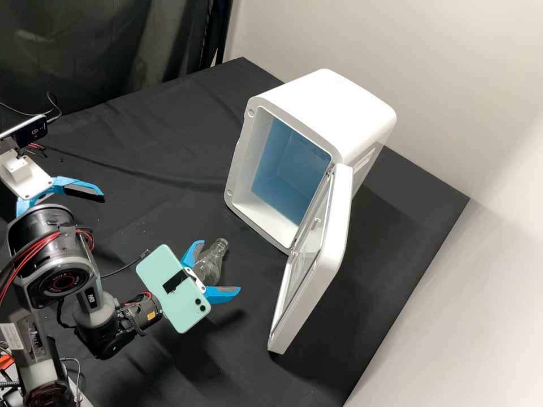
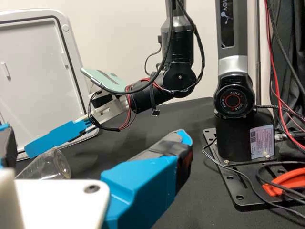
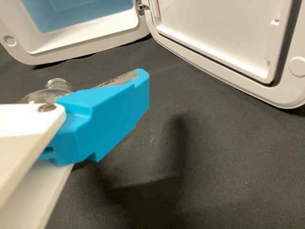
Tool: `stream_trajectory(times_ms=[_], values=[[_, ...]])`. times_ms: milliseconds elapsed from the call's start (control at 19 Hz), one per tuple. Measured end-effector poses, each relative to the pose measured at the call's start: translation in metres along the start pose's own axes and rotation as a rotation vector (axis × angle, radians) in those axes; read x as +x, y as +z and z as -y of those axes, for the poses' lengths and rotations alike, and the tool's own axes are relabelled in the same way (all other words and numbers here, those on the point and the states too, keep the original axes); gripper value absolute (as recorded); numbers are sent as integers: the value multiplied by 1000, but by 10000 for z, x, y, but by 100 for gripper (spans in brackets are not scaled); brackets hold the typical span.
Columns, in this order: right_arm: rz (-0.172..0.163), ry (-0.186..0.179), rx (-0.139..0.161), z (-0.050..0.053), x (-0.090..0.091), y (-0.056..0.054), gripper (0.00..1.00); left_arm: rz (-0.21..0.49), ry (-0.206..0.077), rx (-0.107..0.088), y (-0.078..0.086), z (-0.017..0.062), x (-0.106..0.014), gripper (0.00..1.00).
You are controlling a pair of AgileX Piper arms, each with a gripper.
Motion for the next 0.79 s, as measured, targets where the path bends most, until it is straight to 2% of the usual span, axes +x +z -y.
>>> stream_trajectory(times_ms=[105, 789], values=[[0, 0, 0, 0, 0, 0, 0, 7, -1, 7, 16, 2, 0, 100], [5, 8, 4, -16, -4, 12, 0, 7, -10, 7, 17, 21, -21, 100]])
